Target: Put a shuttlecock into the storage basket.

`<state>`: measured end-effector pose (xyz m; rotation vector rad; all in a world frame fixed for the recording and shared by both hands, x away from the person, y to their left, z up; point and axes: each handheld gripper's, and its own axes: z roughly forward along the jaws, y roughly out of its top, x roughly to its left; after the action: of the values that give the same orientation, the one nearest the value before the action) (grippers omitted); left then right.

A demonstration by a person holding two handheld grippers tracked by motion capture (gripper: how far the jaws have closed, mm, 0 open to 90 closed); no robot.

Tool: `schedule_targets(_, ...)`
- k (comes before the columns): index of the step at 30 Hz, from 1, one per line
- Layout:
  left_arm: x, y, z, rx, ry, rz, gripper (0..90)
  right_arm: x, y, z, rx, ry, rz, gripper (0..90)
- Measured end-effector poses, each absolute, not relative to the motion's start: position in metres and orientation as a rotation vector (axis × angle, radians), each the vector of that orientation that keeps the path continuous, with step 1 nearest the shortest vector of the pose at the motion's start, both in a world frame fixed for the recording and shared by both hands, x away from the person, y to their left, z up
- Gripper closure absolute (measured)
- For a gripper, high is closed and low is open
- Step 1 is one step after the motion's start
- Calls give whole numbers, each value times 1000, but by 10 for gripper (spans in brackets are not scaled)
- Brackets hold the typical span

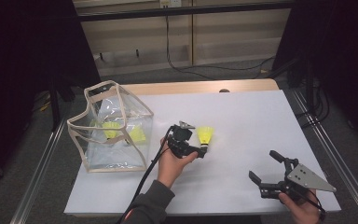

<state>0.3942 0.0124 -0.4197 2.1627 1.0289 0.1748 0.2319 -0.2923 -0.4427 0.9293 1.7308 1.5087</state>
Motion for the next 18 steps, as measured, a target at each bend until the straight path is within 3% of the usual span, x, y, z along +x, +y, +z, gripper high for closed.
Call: schedule_targets(18, 402, 3, -438, 2154, 1060, 164, 153, 232, -292, -443, 926, 1730, 1512, 16)
